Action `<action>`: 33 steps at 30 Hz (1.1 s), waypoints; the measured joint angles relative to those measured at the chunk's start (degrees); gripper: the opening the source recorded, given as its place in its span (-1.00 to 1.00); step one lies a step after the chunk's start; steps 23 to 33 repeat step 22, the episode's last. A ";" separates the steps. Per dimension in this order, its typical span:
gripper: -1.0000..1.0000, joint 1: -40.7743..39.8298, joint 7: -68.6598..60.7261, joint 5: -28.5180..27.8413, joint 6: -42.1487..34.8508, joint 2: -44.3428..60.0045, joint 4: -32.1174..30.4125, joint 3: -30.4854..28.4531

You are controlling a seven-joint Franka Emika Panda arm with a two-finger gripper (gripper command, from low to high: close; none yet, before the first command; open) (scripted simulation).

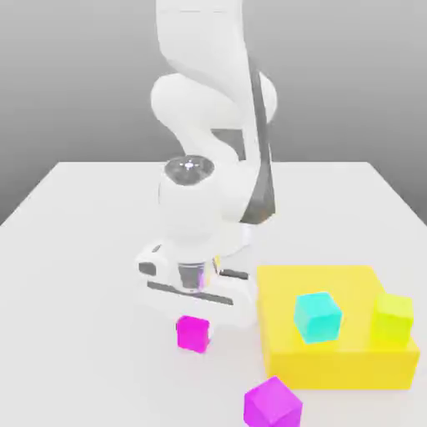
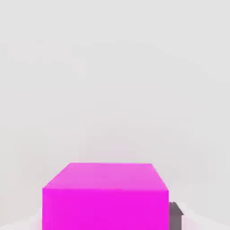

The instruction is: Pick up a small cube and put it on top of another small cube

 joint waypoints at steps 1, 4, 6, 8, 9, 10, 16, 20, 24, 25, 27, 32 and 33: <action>-1.00 -0.03 -0.08 0.11 -1.67 -2.05 -0.38 0.06; -1.00 0.19 -2.30 0.60 -7.48 -7.31 0.18 1.54; -1.00 4.28 -6.25 1.29 -12.25 -9.73 2.56 3.26; -1.00 7.16 -10.50 1.88 -17.21 -11.95 5.29 4.61; -1.00 8.51 -12.69 2.20 -19.71 -13.04 6.70 5.45; -1.00 10.01 -14.91 2.55 -22.20 -14.13 8.12 6.28; -1.00 16.87 -24.39 3.46 -29.58 -15.91 13.75 10.16; 1.00 16.88 -23.72 2.09 -23.46 -10.74 12.72 10.55; 1.00 16.88 -23.72 2.09 -23.46 -10.74 12.72 10.55; 1.00 16.88 -23.72 2.09 -23.46 -10.74 12.72 10.55; 1.00 16.88 -23.72 2.09 -23.46 -10.74 12.72 10.55; 1.00 16.88 -23.72 2.09 -23.46 -10.74 12.72 10.55; 1.00 16.88 -23.72 2.09 -23.46 -10.74 12.72 10.55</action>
